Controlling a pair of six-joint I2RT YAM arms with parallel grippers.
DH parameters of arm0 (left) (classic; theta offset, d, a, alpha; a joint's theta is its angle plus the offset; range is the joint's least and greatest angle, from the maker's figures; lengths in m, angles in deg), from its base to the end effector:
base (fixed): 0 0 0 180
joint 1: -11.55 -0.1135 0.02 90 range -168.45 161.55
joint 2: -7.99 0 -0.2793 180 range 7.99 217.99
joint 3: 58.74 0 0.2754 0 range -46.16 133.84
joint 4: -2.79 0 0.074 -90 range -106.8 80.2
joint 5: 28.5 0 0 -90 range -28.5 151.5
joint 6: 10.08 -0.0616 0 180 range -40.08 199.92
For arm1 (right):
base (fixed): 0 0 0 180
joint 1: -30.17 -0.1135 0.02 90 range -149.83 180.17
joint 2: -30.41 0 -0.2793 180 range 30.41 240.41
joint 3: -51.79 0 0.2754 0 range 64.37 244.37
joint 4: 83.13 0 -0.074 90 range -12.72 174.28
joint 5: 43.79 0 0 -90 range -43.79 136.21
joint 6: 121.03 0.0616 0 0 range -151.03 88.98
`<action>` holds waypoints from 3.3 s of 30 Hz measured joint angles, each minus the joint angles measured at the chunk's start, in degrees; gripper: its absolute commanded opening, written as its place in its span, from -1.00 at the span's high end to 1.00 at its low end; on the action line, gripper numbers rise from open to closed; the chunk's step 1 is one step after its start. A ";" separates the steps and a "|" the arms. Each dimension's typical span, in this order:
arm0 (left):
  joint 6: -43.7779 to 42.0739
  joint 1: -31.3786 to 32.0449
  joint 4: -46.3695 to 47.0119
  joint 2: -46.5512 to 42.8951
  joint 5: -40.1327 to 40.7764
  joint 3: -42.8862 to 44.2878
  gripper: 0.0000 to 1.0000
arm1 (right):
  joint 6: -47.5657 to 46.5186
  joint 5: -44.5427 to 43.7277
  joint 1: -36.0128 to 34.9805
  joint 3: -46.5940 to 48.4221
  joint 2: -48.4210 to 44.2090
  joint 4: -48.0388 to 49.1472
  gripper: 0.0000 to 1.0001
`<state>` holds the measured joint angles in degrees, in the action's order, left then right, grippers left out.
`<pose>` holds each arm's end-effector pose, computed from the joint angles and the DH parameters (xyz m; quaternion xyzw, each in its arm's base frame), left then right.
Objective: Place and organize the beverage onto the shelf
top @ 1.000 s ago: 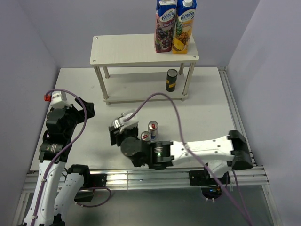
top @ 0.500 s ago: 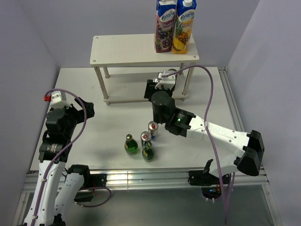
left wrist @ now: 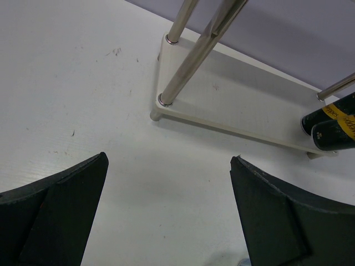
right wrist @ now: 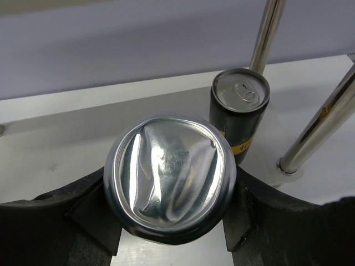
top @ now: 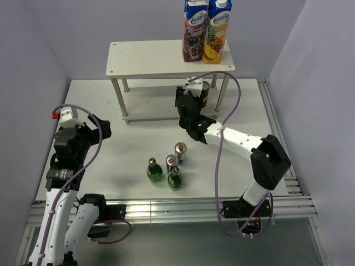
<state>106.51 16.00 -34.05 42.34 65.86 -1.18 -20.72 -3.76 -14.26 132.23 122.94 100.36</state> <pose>0.1740 -0.0088 0.3477 -0.1739 0.7663 -0.1365 0.6032 0.3286 0.2561 0.3179 0.0617 0.7378 -0.0126 0.6721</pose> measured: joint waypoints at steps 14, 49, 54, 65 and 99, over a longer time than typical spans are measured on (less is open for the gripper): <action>0.02 -0.52 0.04 0.33 -0.04 0.00 -0.99 | -0.15 3.15 7.19 0.66 11.80 8.13 1.00; 0.00 -2.01 0.04 0.70 -0.72 0.00 -0.99 | -0.79 3.78 9.53 5.53 19.89 14.78 -0.83; 0.00 -2.19 0.07 0.59 -0.72 0.00 -0.99 | -0.83 3.02 8.96 5.53 19.85 14.78 -0.83; 0.00 -2.47 0.07 0.24 -0.76 0.00 -0.99 | -1.05 2.21 6.36 4.46 18.21 14.75 -0.94; 0.02 -3.65 0.09 -0.13 -1.55 0.00 -0.99 | 21.57 -16.57 -27.41 -21.57 -33.97 -17.00 -1.00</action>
<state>106.53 12.35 -33.96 42.21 64.31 -1.18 0.85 -20.33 -41.67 110.65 88.98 83.35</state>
